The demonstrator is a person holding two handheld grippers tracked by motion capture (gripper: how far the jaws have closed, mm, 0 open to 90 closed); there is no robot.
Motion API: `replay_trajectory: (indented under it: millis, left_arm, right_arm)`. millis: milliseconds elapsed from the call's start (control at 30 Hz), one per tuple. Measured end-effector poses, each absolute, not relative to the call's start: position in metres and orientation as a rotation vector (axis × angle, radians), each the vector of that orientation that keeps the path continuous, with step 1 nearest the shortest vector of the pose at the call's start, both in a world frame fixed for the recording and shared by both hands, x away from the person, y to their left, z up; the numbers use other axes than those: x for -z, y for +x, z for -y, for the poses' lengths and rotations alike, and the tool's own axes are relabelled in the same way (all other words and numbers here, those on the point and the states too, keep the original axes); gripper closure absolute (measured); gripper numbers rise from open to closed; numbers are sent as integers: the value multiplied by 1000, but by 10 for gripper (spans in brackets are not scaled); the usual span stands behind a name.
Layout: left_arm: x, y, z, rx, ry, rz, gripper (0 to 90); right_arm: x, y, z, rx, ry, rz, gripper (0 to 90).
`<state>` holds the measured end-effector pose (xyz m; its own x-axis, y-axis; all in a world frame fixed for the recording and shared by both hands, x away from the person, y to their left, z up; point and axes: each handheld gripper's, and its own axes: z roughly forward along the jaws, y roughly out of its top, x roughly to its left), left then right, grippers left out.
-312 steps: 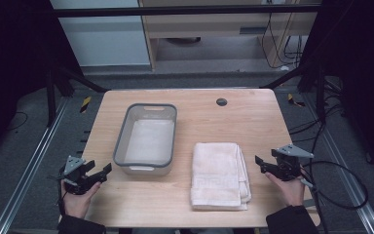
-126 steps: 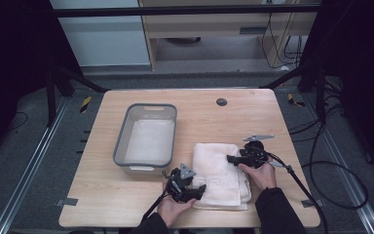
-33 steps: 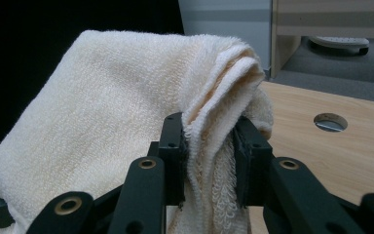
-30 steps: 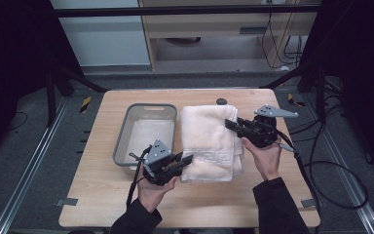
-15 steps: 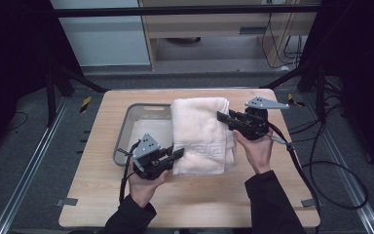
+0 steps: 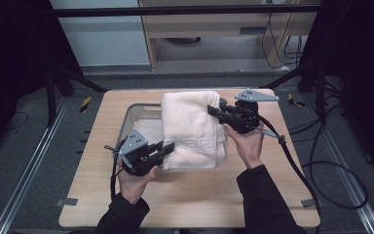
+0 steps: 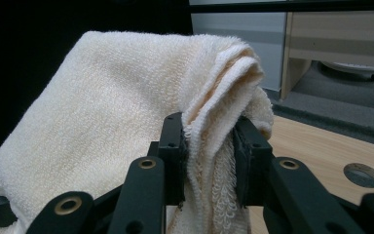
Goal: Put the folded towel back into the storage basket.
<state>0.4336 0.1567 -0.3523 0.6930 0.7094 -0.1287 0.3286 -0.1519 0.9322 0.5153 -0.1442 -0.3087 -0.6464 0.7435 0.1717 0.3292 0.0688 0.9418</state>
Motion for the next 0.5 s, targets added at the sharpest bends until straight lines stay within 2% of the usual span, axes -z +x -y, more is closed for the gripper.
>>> replay_trajectory:
  millis: [500]
  left_arm:
    - [346, 437, -186, -444, 1709, -884, 749]
  right_arm:
    - [299, 527, 112, -1608, 1045, -2017, 696]
